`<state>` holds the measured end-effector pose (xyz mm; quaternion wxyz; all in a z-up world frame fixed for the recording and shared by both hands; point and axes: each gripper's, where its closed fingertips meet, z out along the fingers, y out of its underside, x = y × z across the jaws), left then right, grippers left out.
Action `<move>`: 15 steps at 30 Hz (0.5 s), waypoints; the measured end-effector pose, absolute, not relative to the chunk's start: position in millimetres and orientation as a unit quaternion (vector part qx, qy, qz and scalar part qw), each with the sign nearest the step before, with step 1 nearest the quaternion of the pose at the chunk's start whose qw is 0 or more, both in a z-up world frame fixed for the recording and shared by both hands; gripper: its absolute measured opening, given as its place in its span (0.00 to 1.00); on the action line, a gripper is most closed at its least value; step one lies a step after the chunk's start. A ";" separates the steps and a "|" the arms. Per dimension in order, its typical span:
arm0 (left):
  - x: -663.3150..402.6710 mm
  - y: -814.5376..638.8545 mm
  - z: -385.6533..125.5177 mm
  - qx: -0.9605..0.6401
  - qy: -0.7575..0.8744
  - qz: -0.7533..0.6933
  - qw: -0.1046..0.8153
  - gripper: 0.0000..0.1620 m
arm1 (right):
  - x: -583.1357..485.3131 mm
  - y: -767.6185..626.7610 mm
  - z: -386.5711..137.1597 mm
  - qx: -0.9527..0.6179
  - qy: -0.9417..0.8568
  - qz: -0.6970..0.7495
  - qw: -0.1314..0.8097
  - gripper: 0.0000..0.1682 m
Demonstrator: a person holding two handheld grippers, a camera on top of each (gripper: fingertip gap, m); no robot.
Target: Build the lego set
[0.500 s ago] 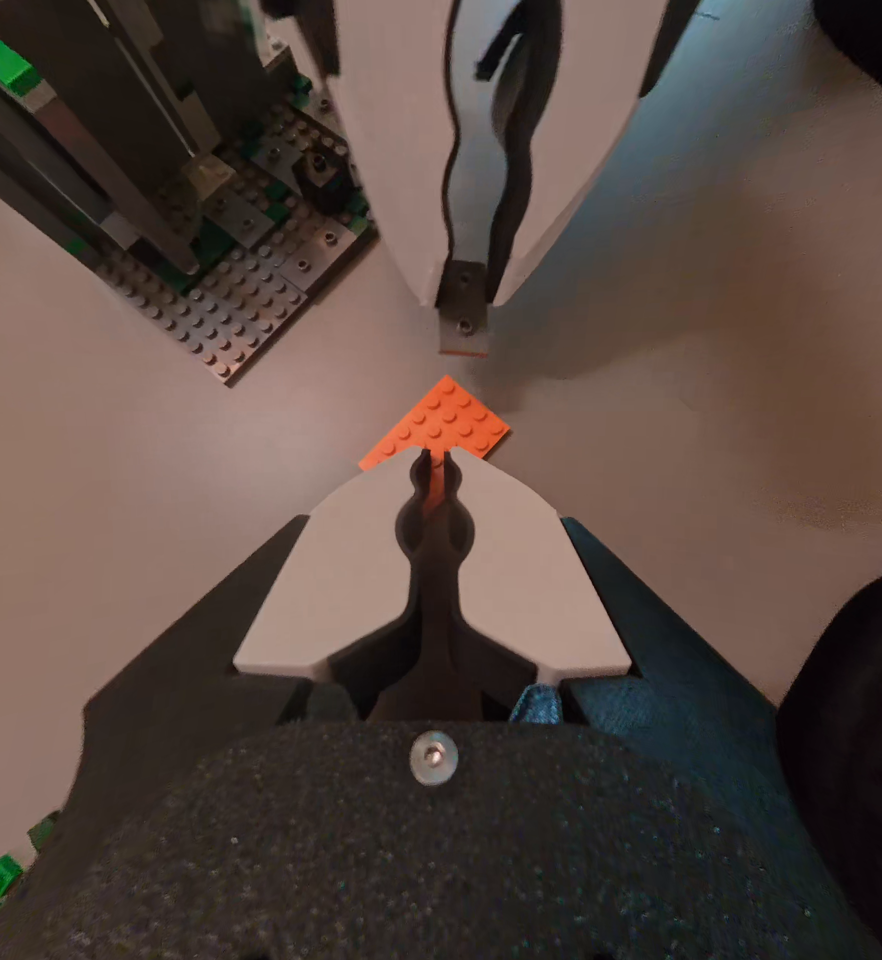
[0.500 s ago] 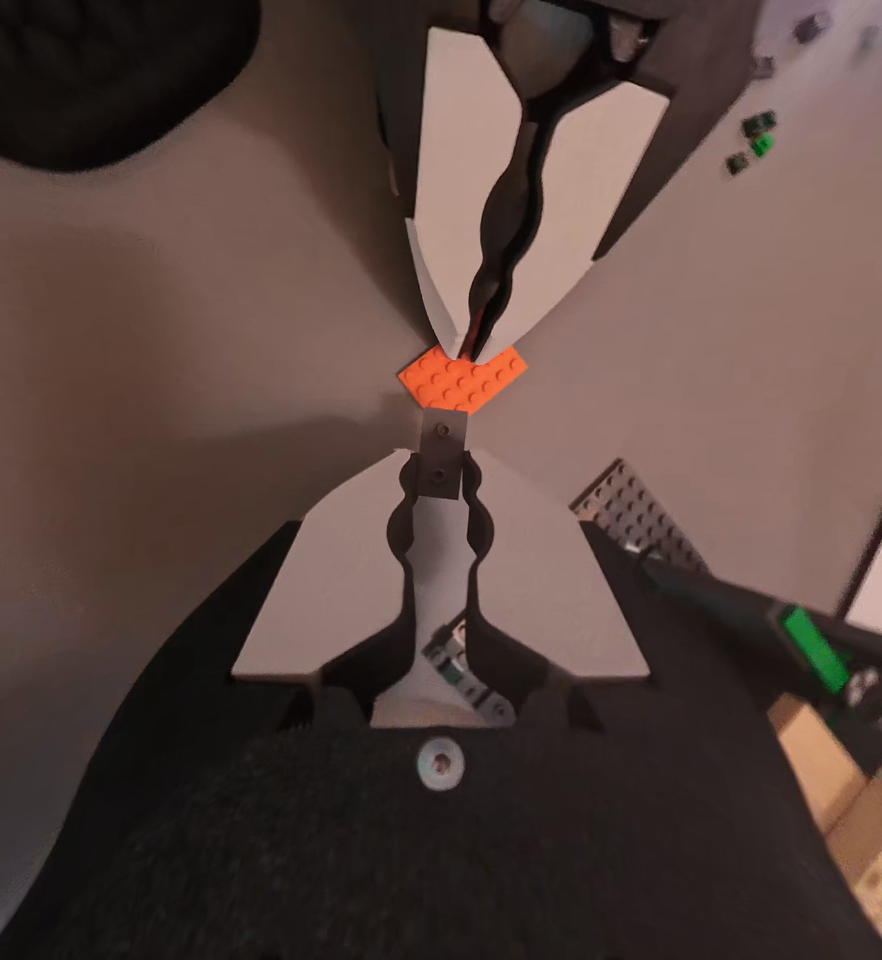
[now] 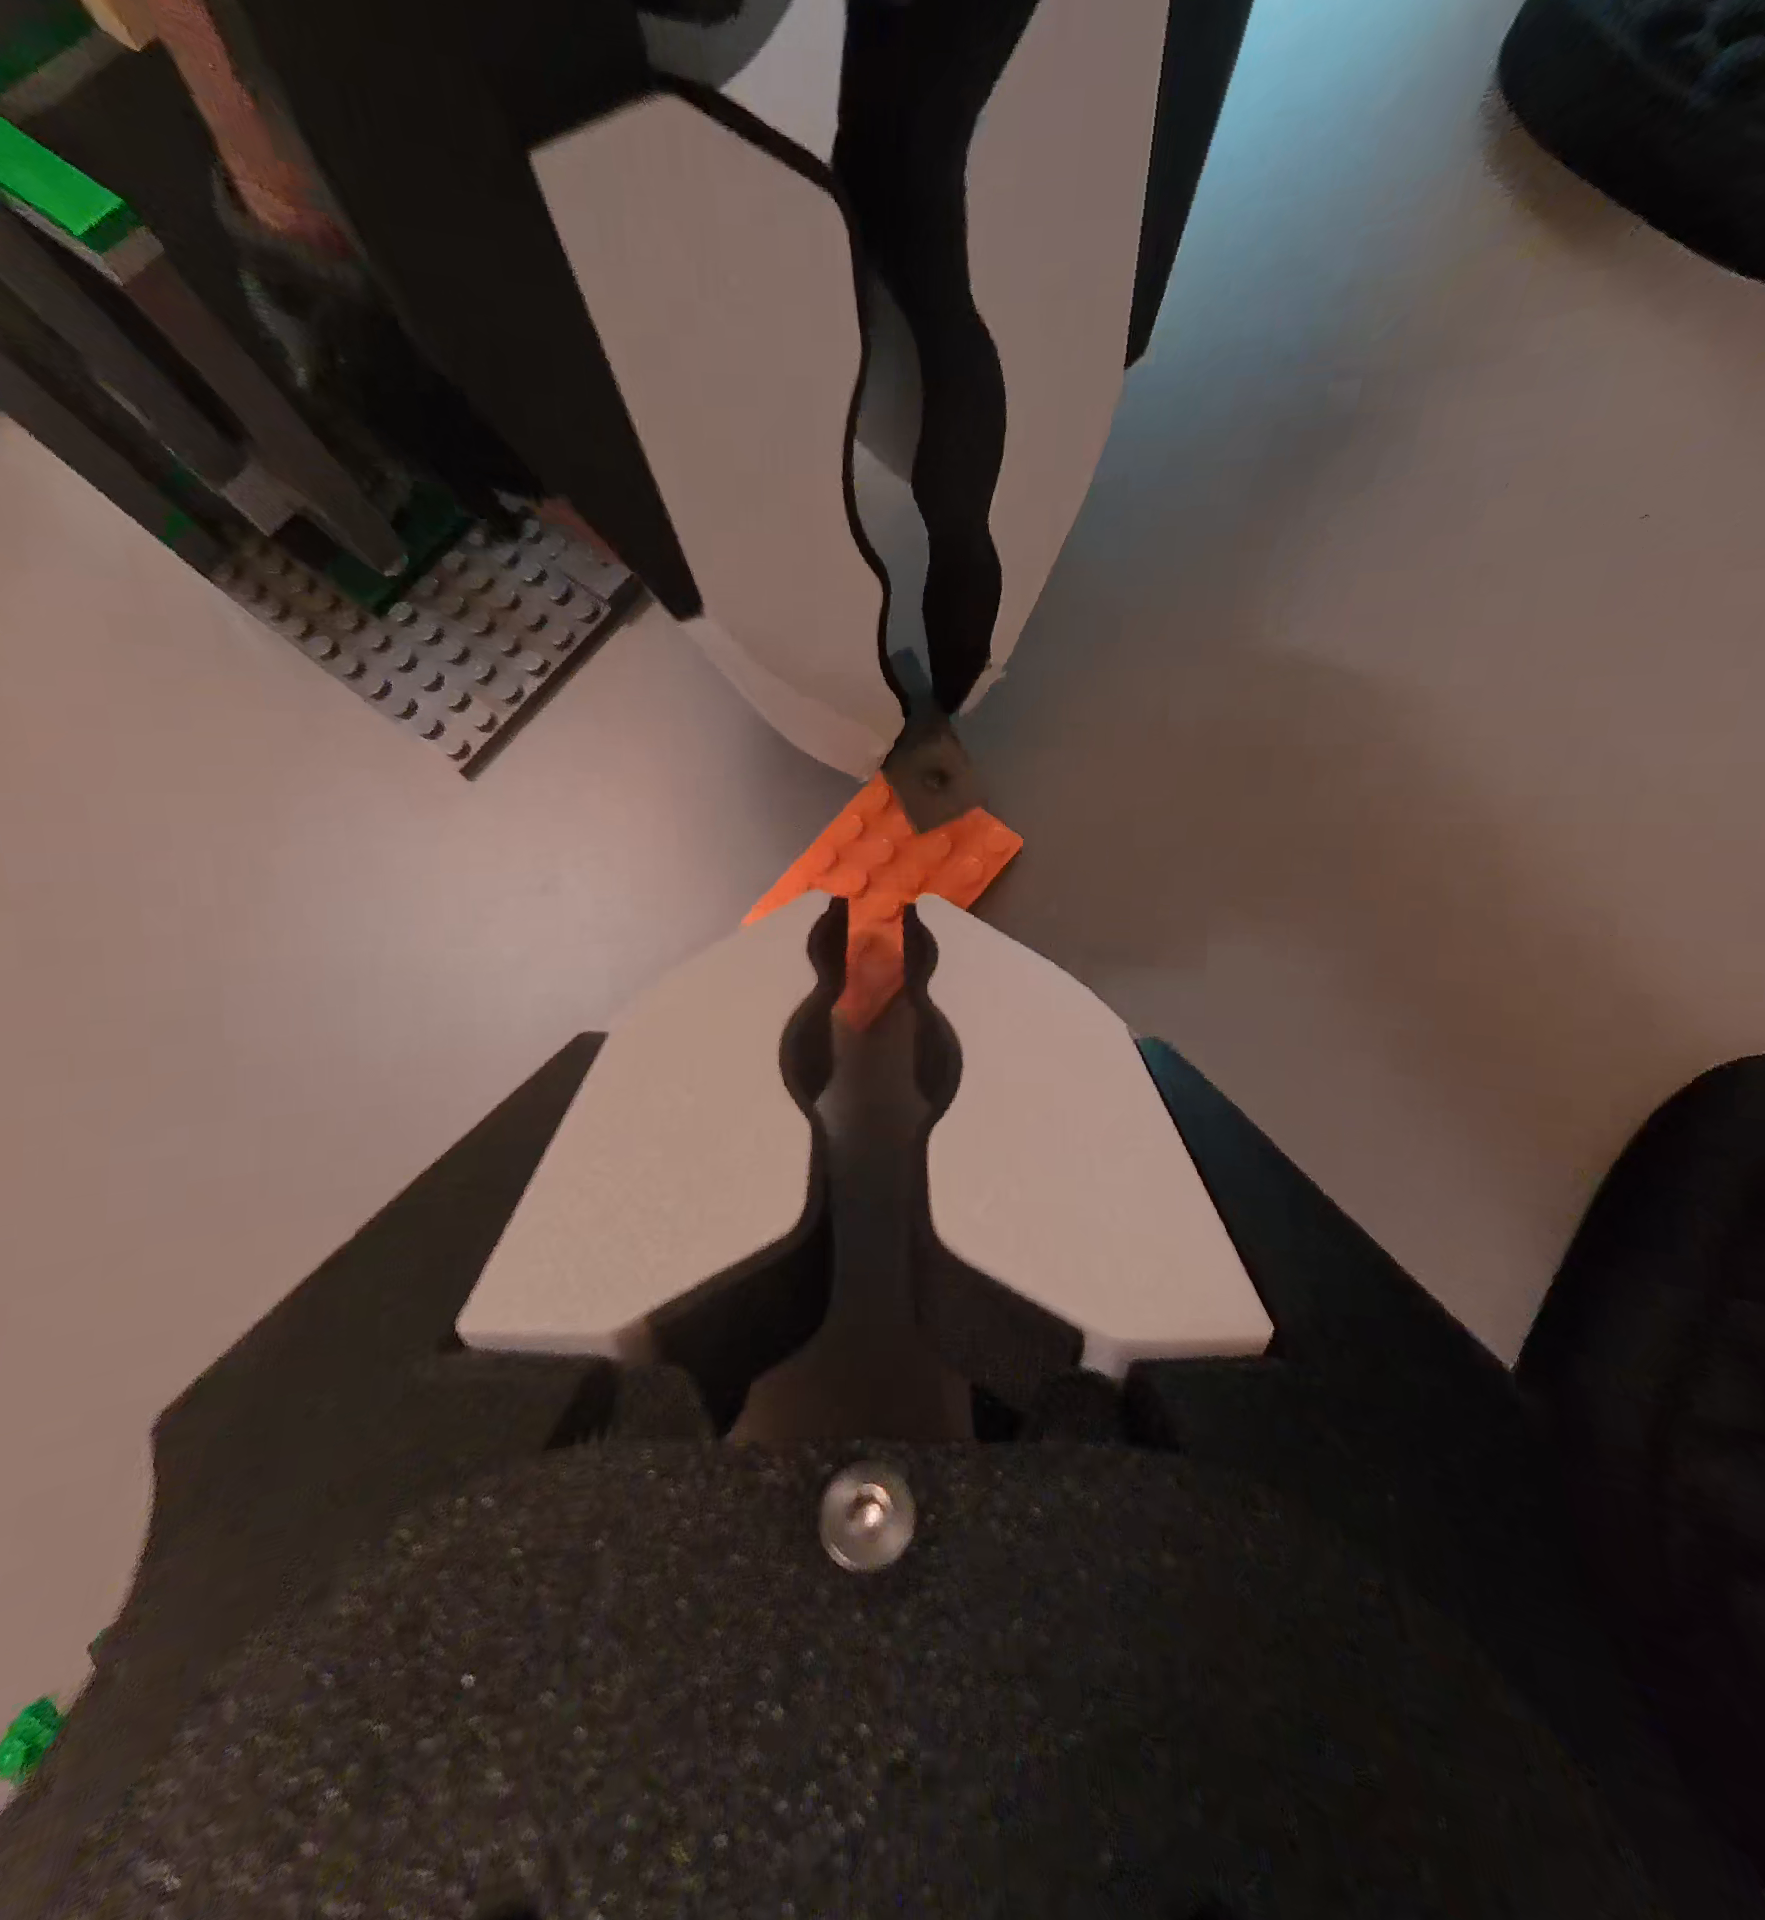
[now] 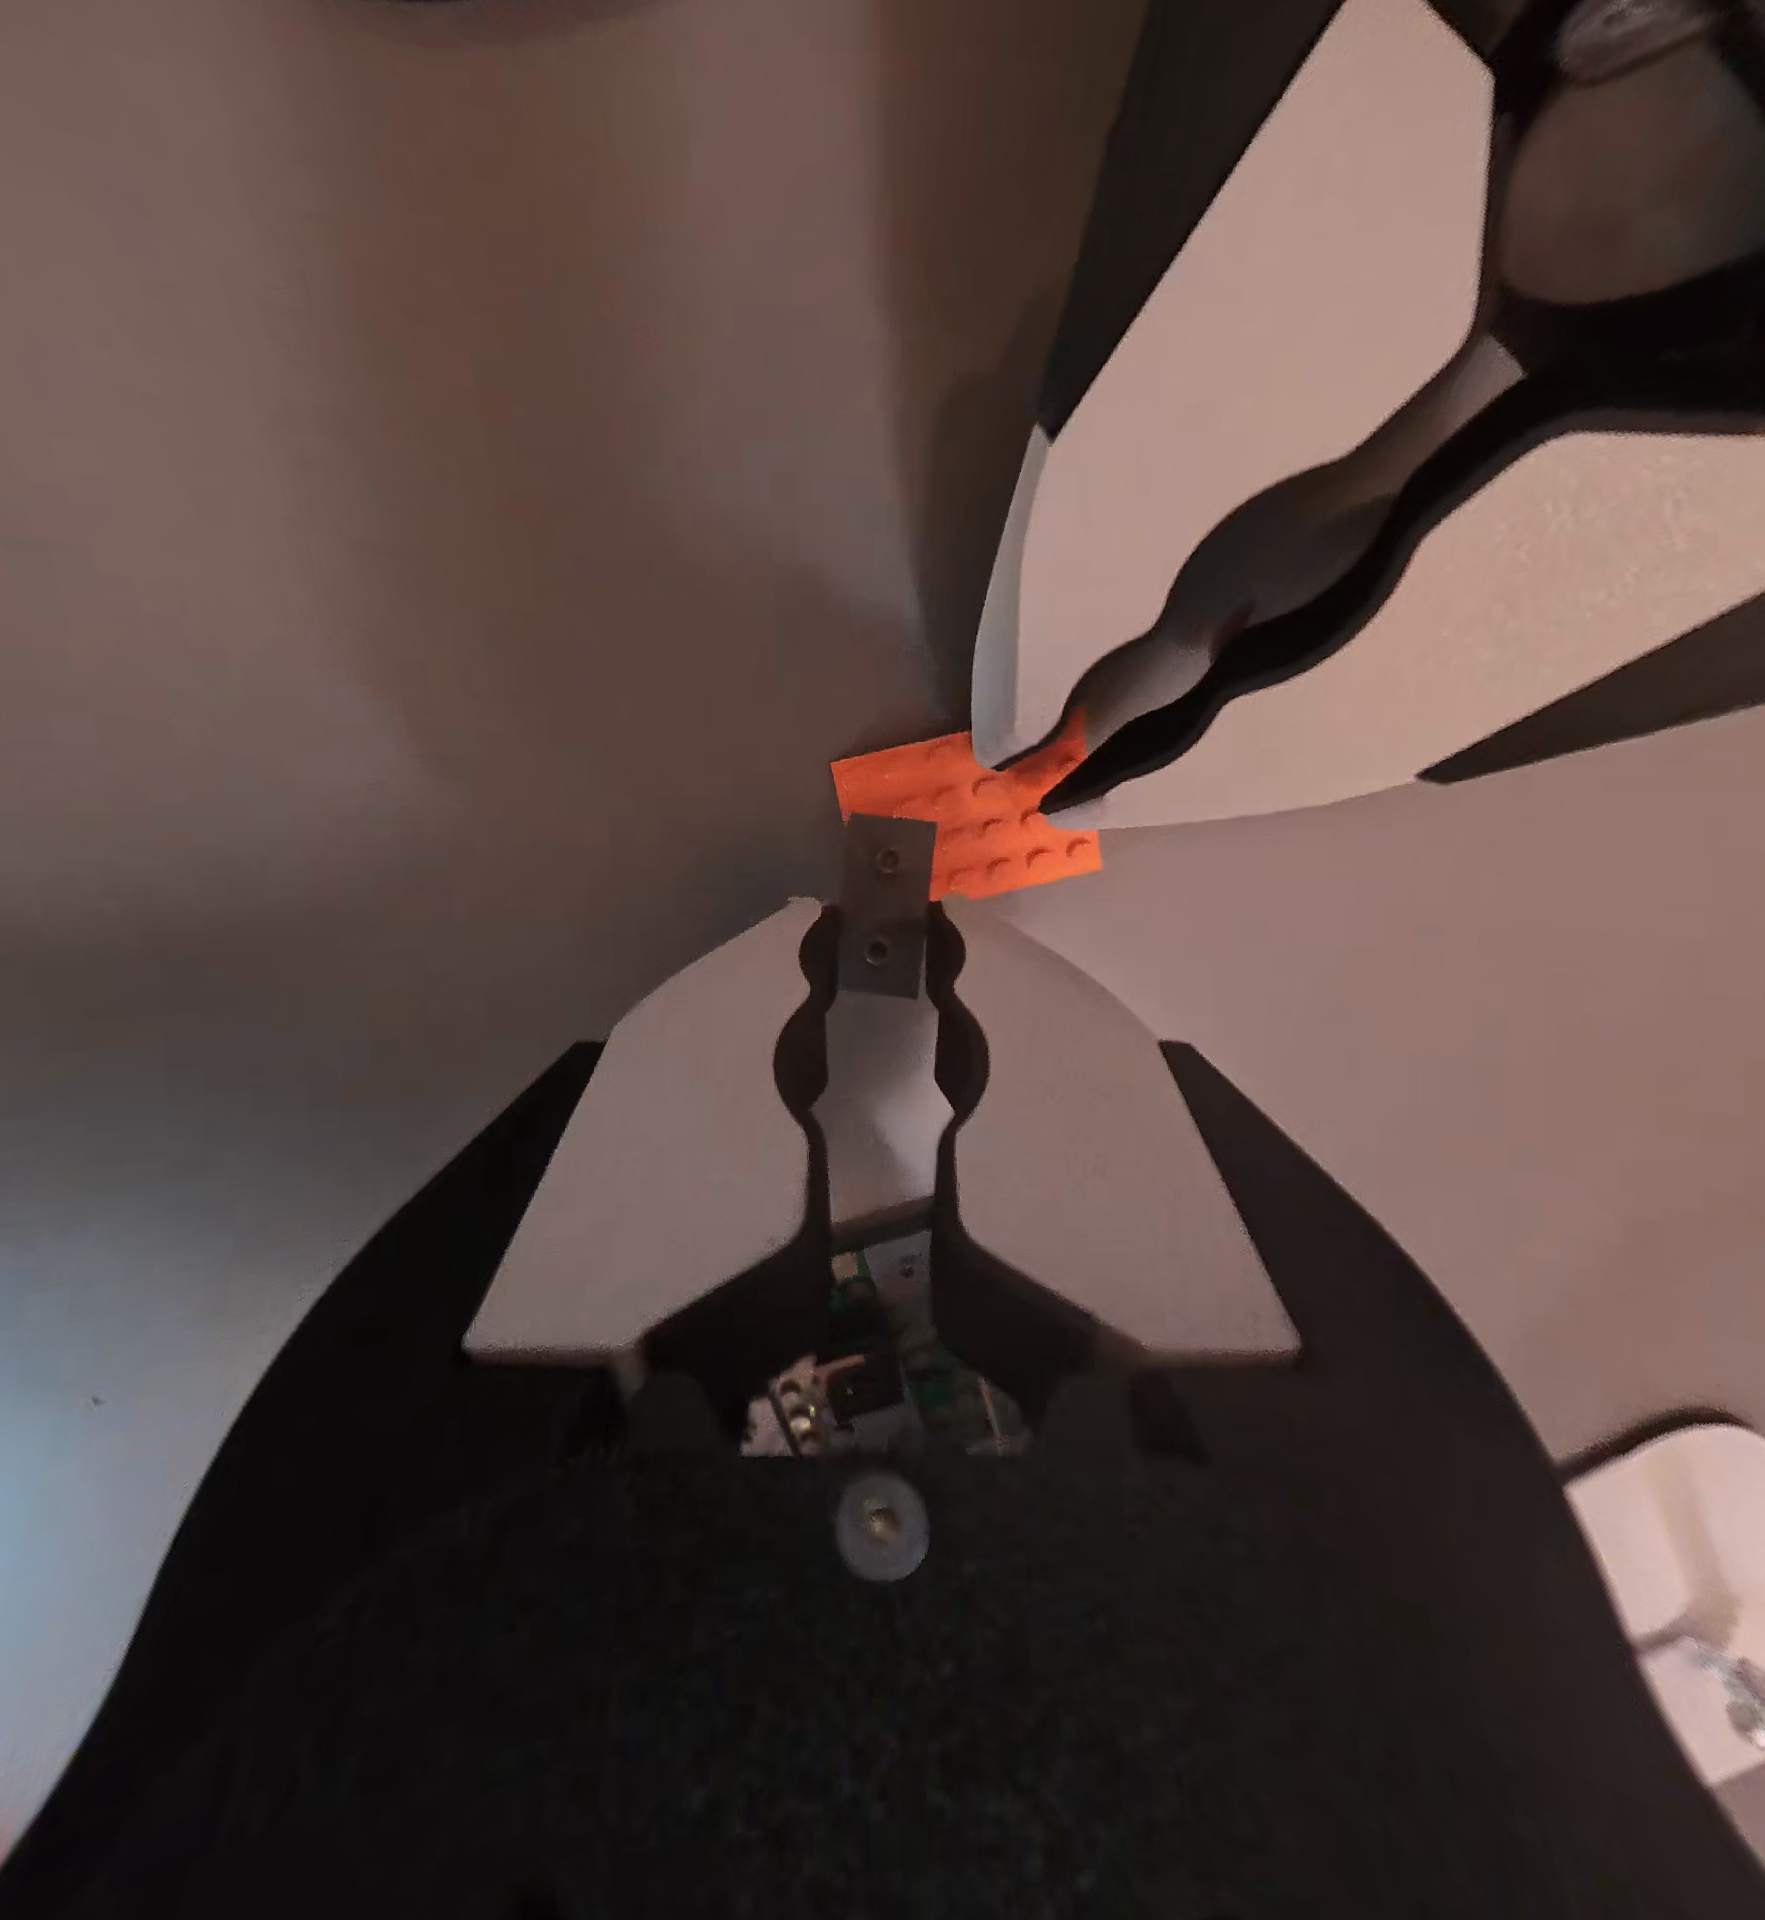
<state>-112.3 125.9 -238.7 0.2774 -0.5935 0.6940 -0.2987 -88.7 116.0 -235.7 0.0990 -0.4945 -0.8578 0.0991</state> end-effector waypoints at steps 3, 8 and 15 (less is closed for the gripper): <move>-115.0 127.0 -238.3 -0.596 0.691 -0.305 0.274 0.05 | -89.9 116.6 -236.0 -0.473 -0.873 0.091 0.078 0.09; -117.8 128.8 -236.3 -0.597 0.687 -0.310 0.275 0.05 | -86.8 117.6 -240.7 -0.448 -0.889 0.080 0.045 0.09; -118.7 128.8 -235.9 -0.597 0.687 -0.311 0.274 0.05 | -82.8 121.5 -248.4 -0.434 -0.898 0.063 0.030 0.09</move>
